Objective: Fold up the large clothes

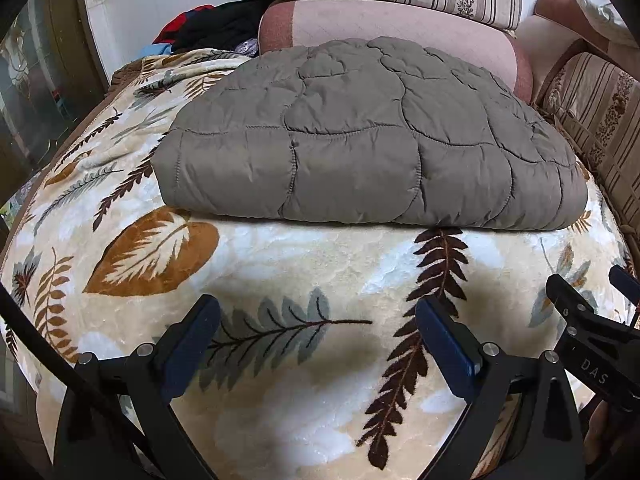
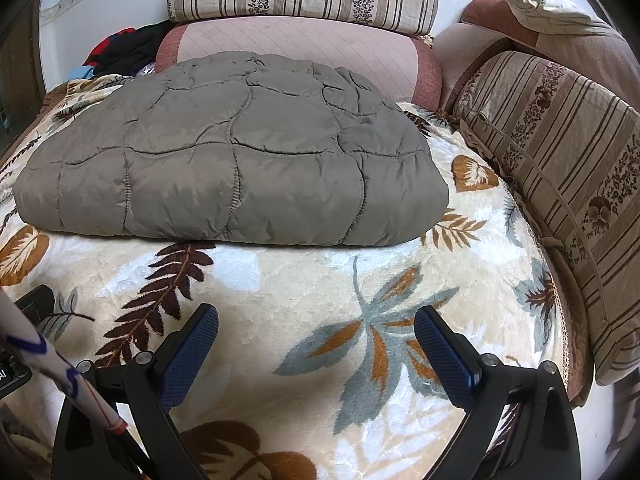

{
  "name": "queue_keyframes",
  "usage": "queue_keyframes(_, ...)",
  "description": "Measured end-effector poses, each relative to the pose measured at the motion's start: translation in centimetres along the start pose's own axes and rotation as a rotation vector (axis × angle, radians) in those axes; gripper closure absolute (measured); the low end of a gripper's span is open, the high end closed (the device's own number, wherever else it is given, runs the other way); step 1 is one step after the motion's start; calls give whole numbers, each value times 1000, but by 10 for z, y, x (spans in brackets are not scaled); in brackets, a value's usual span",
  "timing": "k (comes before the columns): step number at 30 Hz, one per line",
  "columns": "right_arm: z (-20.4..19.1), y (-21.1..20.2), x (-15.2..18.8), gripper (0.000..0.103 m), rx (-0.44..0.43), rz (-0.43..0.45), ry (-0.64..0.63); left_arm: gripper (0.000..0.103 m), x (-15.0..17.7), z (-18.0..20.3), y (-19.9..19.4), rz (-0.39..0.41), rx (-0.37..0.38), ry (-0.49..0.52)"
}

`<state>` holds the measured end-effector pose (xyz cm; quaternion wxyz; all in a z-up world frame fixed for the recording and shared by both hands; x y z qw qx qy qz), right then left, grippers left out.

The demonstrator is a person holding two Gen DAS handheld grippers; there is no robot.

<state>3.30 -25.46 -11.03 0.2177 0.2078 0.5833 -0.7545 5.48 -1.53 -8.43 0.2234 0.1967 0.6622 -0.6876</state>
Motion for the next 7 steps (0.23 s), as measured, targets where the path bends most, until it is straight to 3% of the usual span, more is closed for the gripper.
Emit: queue_keyframes(7,-5,2,0,2,-10,-3,-12,5,0,1,4,-7,3,10)
Point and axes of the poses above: each gripper's, at about its wrist camera, not at the fingertips, and y roughly the way its jaws point, z to its right, x to its underside, the point moved 9 cm from there along y, roughly the way its jaws point, and after that the axes turned 7 degrees about -y, right-handed, at the moved point
